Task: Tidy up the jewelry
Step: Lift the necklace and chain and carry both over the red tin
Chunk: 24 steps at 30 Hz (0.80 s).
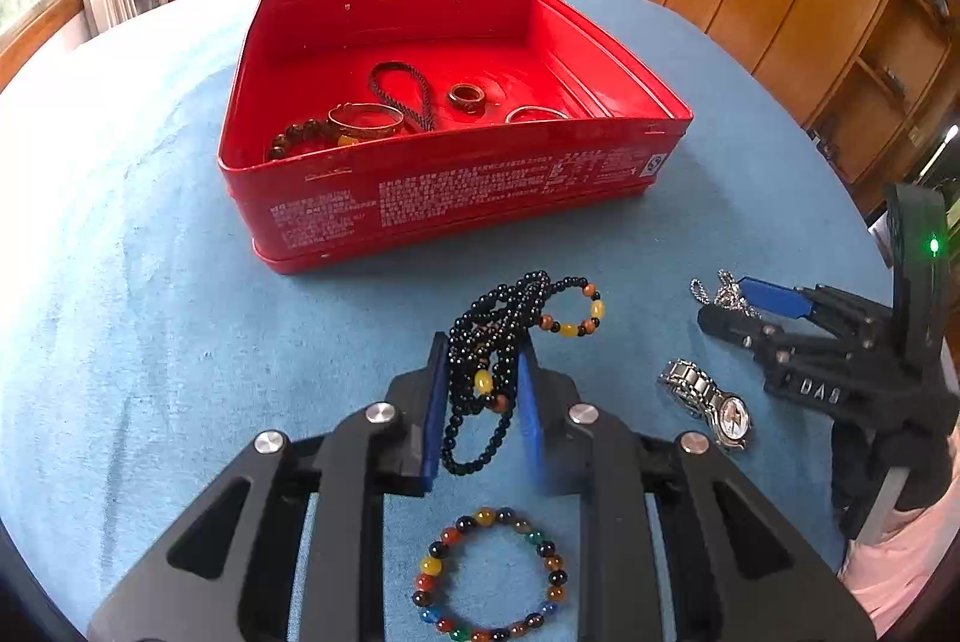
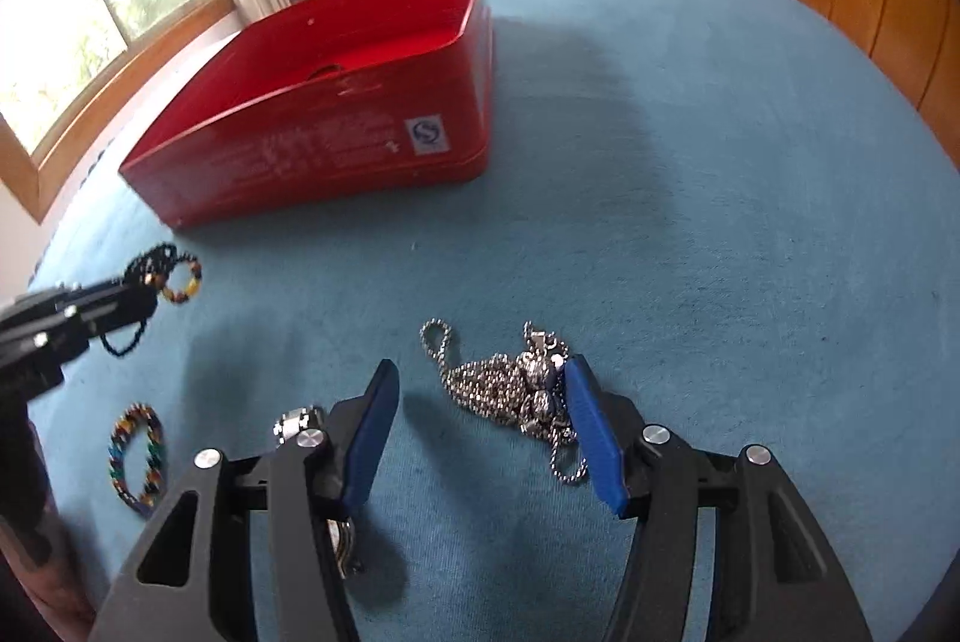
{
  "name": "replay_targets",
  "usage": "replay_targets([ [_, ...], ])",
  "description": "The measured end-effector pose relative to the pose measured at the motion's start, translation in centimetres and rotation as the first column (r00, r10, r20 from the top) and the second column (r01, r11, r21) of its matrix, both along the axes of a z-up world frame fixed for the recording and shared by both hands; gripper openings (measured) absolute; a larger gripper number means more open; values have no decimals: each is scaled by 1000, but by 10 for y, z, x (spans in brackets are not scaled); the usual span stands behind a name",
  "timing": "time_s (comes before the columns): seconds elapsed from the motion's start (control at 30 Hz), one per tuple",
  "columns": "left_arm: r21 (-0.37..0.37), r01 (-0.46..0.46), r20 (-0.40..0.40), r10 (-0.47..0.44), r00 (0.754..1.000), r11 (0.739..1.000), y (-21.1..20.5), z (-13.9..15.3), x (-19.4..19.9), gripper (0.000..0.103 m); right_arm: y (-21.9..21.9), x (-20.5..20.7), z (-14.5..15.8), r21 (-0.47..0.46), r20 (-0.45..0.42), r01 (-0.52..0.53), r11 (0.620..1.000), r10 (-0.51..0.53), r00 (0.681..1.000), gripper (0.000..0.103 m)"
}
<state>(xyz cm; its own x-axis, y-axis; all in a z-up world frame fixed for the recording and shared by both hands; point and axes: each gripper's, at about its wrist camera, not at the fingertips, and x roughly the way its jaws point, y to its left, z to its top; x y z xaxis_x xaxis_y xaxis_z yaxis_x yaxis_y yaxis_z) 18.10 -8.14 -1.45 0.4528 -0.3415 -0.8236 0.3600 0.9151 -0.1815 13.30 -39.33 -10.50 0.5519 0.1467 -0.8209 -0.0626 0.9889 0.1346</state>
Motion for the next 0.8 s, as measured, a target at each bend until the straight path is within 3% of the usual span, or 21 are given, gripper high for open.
replay_targets([
  [0.13, -1, -5, -11, 5, 1000, 1000, 1, -3, 2, 20, 5, -7, -4, -61, 29, -18, 998, 20, 999, 55],
  [0.3, -8, -12, -24, 12, 1000, 1000, 1, -3, 1, 20, -4, -9, -2, -30, 31, 21, 999, -20, 999, 21],
  [0.43, -6, -20, -24, 20, 1000, 1000, 1, -3, 1, 20, -13, -9, 0, 15, 21, 22, 1000, -22, 1000, 19],
  [0.57, 1, -28, -29, 28, 999, 1000, 1, -5, 2, 20, -23, -6, 4, 121, 11, 22, 992, -24, 1000, 17],
  [0.8, -14, -40, -3, 40, 999, 999, 5, 4, -1, 20, -30, -14, 30, 247, 79, -22, 969, 3, 997, 14],
])
